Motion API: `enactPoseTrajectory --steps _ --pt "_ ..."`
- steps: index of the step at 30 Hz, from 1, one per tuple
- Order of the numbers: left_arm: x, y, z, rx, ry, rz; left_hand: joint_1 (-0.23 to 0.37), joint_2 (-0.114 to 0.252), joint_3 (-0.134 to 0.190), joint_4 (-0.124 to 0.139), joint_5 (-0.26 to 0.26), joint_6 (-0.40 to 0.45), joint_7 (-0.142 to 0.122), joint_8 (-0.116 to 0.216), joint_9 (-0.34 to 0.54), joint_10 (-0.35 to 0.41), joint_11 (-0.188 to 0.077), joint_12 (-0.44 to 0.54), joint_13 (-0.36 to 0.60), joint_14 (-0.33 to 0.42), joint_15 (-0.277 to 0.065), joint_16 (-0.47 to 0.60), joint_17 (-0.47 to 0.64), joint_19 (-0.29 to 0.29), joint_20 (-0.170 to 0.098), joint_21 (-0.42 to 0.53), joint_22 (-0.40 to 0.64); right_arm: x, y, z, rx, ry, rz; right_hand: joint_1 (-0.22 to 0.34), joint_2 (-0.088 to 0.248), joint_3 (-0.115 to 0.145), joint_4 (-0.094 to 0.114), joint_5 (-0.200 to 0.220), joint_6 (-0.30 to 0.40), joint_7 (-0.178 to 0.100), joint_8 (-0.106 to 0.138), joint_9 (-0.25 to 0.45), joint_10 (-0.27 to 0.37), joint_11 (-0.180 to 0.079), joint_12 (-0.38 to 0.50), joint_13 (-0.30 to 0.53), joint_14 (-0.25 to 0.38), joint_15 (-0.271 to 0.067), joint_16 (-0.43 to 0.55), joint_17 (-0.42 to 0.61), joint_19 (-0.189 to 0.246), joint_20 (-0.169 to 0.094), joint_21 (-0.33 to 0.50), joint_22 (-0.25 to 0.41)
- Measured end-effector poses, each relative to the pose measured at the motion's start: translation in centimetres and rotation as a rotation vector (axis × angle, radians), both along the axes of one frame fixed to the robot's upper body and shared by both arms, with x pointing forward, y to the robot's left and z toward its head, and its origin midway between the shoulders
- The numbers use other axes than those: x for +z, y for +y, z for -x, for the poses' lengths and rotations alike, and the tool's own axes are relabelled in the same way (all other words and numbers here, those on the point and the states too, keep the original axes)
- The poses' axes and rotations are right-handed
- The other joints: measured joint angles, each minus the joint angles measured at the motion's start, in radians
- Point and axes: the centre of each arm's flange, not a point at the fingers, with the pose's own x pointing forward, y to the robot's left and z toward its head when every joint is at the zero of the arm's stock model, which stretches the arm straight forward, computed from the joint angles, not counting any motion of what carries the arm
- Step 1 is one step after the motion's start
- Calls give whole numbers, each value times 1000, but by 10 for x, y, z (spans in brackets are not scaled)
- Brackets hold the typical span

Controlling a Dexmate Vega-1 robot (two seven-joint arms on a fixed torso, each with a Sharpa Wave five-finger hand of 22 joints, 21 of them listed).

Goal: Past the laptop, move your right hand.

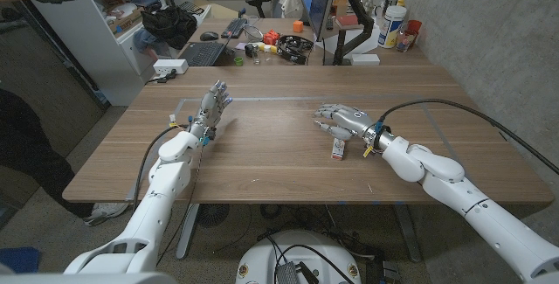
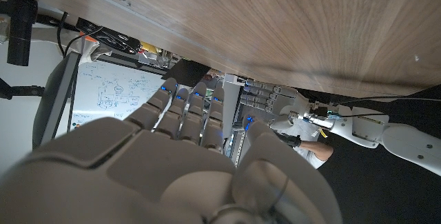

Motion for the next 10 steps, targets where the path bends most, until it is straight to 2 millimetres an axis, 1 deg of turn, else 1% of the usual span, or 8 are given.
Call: enactPoseTrajectory --steps 2,10 --pt "-1 0 0 0 1 -1 0 0 0 0 0 0 0 0 0 0 0 0 0 0 0 0 0 0 0 0 0 -1 1 0 -1 1 4 0 0 0 0 0 5 -5 0 0 0 0 0 0 0 0 0 0 0 0 0 0" --pt "-5 4 4 7 7 0 0 0 0 0 0 0 0 0 0 0 0 0 0 0 0 0 0 0 0 0 0 -4 3 -6 -7 9 26 0 0 2 -2 0 5 -5 0 0 0 0 0 0 0 0 0 0 0 0 0 0"
